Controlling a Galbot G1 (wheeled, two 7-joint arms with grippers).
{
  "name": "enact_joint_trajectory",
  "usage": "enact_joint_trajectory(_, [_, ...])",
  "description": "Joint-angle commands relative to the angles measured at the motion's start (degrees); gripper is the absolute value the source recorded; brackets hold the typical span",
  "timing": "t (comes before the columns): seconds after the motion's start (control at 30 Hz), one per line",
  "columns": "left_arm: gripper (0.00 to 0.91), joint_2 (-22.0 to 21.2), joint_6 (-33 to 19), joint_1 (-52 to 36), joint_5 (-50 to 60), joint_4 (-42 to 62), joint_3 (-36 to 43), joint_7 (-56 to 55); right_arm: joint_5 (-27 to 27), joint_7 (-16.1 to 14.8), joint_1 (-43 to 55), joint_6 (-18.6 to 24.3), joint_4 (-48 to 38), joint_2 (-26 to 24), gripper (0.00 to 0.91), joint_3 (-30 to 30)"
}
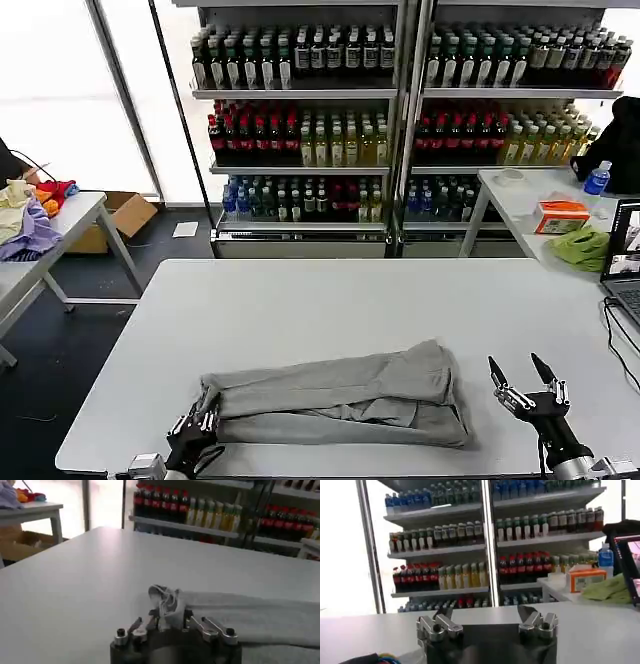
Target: Fold and organize the clothes.
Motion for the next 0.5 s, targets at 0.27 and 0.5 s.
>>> enact_joint_trajectory(0.27, [0.000, 3.42, -2.53, -2.80, -1.81, -1.83, -11.75, 2.10, 1.03, 0.12, 0.48, -0.21, 0.13, -0.65, 0.907, 0.30])
enact_joint_trajectory(0.5, [0.000, 9.53, -0.37, -4.93, -6.84, 3.92, -25.49, 3.62, 1.47, 0.23, 1.33, -0.42, 0.21, -1.08, 0.907, -0.21])
